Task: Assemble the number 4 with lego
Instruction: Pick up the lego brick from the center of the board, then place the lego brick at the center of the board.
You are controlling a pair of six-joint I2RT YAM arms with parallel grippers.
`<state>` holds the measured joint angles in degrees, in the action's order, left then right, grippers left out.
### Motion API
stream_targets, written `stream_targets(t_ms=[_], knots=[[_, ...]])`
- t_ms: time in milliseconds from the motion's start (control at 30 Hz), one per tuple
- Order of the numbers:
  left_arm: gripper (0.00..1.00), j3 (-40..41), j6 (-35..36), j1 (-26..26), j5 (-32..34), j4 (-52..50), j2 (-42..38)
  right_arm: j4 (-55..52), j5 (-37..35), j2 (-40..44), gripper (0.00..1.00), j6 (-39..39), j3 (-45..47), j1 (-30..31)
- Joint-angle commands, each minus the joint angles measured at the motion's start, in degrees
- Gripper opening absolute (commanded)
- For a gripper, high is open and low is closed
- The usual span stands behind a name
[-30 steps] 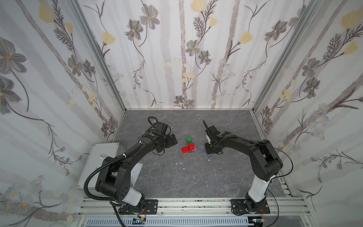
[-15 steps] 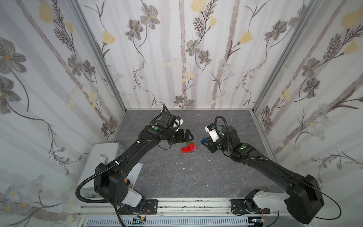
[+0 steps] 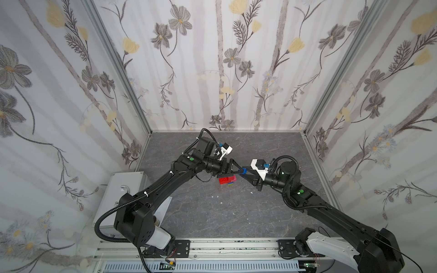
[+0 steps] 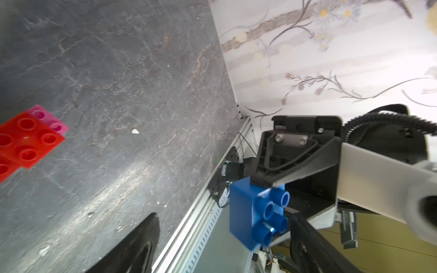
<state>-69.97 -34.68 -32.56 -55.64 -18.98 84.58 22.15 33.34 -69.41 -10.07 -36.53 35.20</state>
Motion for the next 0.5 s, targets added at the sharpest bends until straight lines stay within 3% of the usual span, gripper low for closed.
stream_targets(t_ms=[0,267,367,467], knots=[[0.84,2.71,-9.83,1.51,-6.95,16.47,-1.95,12.51,5.13,-0.27,0.26,5.63,1.12,0.22],[0.65,8.19,-20.5,2.9,-11.4,31.55,-3.87,18.48,4.57,-2.09,0.27,9.31,1.37,0.66],[0.66,9.25,-20.4,3.55,-10.54,31.77,-4.42,18.14,1.49,-1.89,0.27,10.29,1.8,0.2],[0.73,10.15,-16.81,5.95,-6.31,25.15,-5.26,12.83,-4.93,-1.4,0.25,10.1,4.55,-1.11]])
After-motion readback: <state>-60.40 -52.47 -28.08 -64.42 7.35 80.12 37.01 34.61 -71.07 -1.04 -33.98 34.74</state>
